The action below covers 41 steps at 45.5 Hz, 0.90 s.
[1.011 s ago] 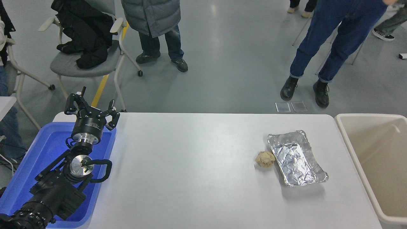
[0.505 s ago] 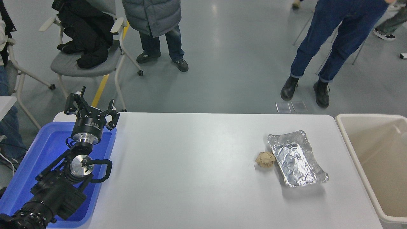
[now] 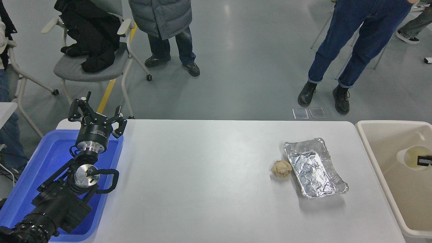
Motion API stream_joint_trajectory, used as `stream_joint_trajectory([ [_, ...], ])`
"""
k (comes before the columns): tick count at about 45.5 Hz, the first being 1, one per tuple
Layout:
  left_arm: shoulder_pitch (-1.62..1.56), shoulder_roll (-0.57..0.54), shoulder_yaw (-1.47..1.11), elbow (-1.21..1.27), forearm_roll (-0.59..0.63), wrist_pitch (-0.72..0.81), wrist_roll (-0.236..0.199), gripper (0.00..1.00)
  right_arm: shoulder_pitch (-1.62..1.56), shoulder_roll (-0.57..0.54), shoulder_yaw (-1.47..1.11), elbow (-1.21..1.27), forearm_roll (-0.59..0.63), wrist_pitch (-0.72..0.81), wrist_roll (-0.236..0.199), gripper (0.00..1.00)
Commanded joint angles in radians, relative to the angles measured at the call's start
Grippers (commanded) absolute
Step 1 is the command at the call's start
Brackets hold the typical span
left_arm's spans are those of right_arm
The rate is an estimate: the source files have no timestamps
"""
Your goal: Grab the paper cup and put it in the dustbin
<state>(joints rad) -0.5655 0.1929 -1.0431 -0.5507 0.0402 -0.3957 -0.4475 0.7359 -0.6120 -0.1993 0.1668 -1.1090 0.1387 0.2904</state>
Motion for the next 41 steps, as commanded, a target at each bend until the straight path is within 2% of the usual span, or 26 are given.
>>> stream_joint_trajectory([
  [1,-0.001,-0.001,0.0,0.0,0.0,-0.002,0.001,0.99,-0.032,0.018,0.012,-0.013,0.038,-0.001,-0.001,0.0],
  [4,-0.001,-0.001,0.0,0.0,0.0,0.0,0.001,0.99,-0.032,0.018,0.015,-0.015,0.044,-0.002,-0.001,0.02],
  [5,-0.001,0.0,0.0,0.0,0.0,0.0,0.0,0.99,-0.032,0.018,0.017,-0.018,0.049,-0.001,-0.001,0.11],
  [7,-0.001,0.0,0.0,0.0,0.001,0.0,0.0,0.99,-0.032,0.018,0.018,-0.026,0.06,-0.001,-0.001,0.44],
  [8,-0.001,0.0,0.0,0.0,0.0,0.0,0.001,0.99,-0.032,0.018,0.02,-0.027,0.07,-0.001,-0.001,0.52],
  [10,-0.001,0.0,0.0,0.0,0.0,0.0,0.001,0.99,-0.032,0.018,0.02,-0.03,0.095,-0.001,-0.002,0.59],
  [13,0.001,0.0,0.0,0.0,0.0,0.0,0.0,0.99,-0.043,0.018,0.018,-0.03,0.135,0.001,-0.002,0.93],
  [14,0.001,0.0,0.0,0.0,0.0,0.0,0.001,0.99,-0.047,0.017,0.017,-0.03,0.15,0.001,-0.002,1.0],
  [23,-0.001,0.0,0.0,0.0,0.0,0.0,0.0,0.99,-0.05,0.008,0.008,-0.029,0.27,0.002,-0.007,1.0],
  [41,-0.001,0.0,0.0,0.0,0.0,0.0,0.001,0.99,-0.049,-0.006,0.014,-0.029,0.278,0.002,-0.005,1.0],
])
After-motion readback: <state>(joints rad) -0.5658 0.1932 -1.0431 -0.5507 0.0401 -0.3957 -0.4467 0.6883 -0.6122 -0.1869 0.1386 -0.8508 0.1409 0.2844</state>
